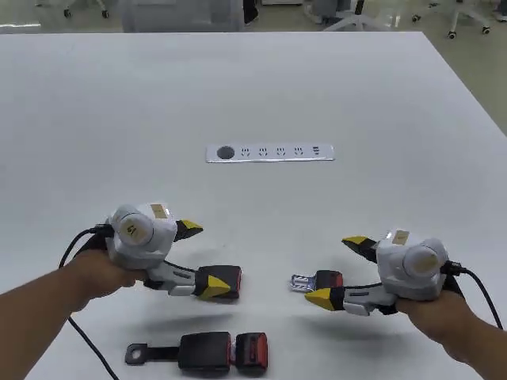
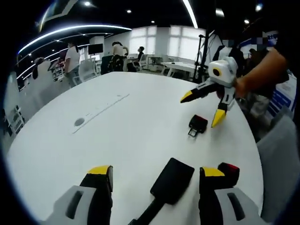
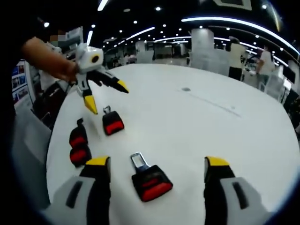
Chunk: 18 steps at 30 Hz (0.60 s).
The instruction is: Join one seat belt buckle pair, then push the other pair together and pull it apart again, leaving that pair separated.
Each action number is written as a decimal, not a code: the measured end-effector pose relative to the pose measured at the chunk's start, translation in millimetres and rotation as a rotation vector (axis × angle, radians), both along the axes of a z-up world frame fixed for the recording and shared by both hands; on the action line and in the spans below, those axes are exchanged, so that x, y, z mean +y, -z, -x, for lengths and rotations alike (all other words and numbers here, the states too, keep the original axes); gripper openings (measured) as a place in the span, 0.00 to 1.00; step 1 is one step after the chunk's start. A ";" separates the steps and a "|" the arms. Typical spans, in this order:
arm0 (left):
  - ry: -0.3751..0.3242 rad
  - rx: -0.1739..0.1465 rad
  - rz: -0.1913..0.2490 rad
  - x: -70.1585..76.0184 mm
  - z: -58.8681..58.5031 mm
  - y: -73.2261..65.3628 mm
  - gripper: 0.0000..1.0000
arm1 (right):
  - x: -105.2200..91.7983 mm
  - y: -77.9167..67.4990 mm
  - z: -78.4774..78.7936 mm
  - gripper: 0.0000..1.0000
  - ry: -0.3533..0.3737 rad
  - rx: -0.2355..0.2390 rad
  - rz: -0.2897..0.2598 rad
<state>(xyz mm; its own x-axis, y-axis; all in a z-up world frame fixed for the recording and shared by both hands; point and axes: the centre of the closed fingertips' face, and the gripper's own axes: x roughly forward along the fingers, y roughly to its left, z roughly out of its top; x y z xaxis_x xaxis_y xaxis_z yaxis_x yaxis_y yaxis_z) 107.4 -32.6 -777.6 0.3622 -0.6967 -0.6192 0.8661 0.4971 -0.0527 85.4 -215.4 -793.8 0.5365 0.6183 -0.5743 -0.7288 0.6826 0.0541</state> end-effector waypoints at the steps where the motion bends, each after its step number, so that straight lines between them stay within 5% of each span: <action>1: -0.035 -0.003 0.018 2.6 -1.3 -3.5 0.79 | 0.1 -1.7 0.0 0.84 0.015 -0.006 -0.002; 2: -0.069 0.009 0.036 5.7 -0.1 -6.7 0.80 | 0.3 -3.6 0.6 0.84 0.039 -0.005 -0.003; 5: -0.143 -0.001 -0.026 24.6 0.9 -5.3 0.84 | 0.6 -12.1 -1.3 0.87 0.095 -0.049 -0.004; 7: -0.180 0.015 0.013 26.9 6.8 -9.1 0.86 | 1.2 -19.2 -1.8 0.88 0.142 -0.065 -0.023; 10: -0.233 -0.021 0.001 36.8 10.4 -14.8 0.90 | 6.3 -23.9 2.8 0.92 0.157 -0.073 -0.024; 12: -0.287 -0.009 0.051 38.7 14.2 -21.6 0.92 | 10.6 -29.1 6.1 0.91 0.162 -0.088 -0.025; 18: -0.317 -0.023 0.053 49.4 34.9 -30.9 0.96 | 21.8 -41.2 18.3 0.92 0.174 -0.102 -0.055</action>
<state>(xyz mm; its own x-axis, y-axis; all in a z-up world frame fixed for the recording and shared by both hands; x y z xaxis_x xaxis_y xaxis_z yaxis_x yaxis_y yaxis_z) 72.5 16.8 -746.7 0.5802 -0.5774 -0.5745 0.6694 0.7398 -0.0676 67.1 -193.6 -752.6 0.6920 0.5399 -0.4793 -0.6034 0.7970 0.0265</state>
